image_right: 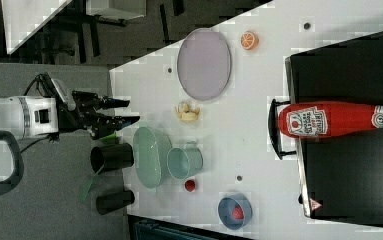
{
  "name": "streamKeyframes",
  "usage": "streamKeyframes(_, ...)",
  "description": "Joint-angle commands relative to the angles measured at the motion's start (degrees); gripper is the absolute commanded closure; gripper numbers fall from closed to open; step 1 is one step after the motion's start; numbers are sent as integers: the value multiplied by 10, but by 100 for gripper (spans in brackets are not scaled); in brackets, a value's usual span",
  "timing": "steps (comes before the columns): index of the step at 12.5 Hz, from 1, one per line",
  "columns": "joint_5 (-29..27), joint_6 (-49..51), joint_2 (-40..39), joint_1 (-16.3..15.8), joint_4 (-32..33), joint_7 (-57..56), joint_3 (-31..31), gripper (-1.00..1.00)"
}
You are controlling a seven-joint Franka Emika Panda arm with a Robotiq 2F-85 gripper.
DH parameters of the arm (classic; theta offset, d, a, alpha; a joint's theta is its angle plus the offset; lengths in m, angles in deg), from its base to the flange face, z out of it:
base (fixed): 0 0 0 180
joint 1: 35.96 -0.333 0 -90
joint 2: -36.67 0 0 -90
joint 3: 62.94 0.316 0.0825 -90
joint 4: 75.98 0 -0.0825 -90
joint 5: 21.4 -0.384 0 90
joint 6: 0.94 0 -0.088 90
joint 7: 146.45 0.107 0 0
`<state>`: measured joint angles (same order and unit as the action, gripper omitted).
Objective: Pick Ketchup from oven and place it on table.
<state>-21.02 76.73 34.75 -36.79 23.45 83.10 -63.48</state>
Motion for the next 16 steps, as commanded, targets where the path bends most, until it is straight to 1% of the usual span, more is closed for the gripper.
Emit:
streamKeyframes(1, -2, 144, 230, 23, 115, 1, -19, -50)
streamKeyframes(3, -2, 144, 230, 23, 115, 1, -20, -96)
streamKeyframes(4, -1, 140, 229, 23, 115, 1, -23, -100)
streamKeyframes(8, 0, 83, 215, 29, 115, 1, -61, -100)
streamKeyframes(13, 0, 47, 143, 39, 113, 1, -171, -100)
streamKeyframes(14, 1, 19, 116, 40, 113, 1, -203, -100)
streamKeyframes(16, 1, -54, 77, 45, 112, 1, -247, -100)
